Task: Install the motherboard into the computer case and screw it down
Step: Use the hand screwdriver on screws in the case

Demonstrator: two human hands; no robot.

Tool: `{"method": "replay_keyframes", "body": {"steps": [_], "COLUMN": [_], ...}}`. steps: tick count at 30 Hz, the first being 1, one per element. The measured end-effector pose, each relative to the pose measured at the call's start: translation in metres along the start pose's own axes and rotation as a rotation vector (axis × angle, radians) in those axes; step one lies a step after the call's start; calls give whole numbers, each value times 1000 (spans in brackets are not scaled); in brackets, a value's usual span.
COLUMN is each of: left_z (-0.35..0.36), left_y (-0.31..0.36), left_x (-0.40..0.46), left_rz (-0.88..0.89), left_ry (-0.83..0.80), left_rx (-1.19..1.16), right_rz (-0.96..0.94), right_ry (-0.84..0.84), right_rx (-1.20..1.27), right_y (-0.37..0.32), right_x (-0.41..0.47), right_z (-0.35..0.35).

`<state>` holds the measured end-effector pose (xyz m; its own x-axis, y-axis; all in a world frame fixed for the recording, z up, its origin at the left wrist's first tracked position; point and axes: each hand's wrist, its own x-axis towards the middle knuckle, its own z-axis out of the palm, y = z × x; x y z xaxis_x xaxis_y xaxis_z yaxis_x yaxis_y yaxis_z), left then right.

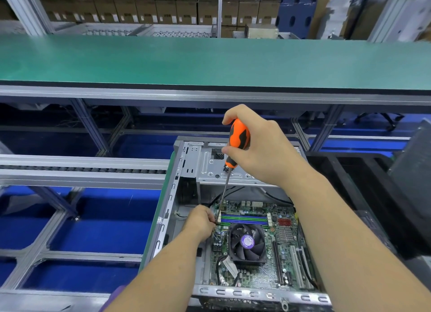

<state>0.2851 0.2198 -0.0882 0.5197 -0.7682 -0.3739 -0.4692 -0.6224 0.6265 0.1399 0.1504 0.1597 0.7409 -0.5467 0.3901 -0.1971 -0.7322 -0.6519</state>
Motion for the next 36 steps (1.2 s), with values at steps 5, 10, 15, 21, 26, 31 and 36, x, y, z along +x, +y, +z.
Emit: {"method": "replay_keyframes", "body": {"steps": [5, 10, 15, 21, 26, 31, 36], "left_z": [1, 0, -1, -2, -2, -2, -1], "left_y": [1, 1, 3, 5, 4, 4, 5], "left_x": [0, -3, -5, -6, -6, -6, -6], "left_rz": [-6, 8, 11, 14, 2, 8, 5], "left_ry": [3, 1, -4, -18, -37, -29, -26], "left_rx": [-16, -2, 13, 37, 47, 61, 66], "right_rz": [-8, -2, 11, 2, 6, -5, 3], "right_ry": [1, 23, 27, 23, 10, 36, 13], "right_rx": [8, 8, -1, 3, -8, -1, -1], "right_y": [0, 3, 5, 6, 8, 5, 3], "right_x": [-1, -1, -2, 0, -1, 2, 3], "right_z": [0, 0, 0, 0, 1, -3, -2]}}
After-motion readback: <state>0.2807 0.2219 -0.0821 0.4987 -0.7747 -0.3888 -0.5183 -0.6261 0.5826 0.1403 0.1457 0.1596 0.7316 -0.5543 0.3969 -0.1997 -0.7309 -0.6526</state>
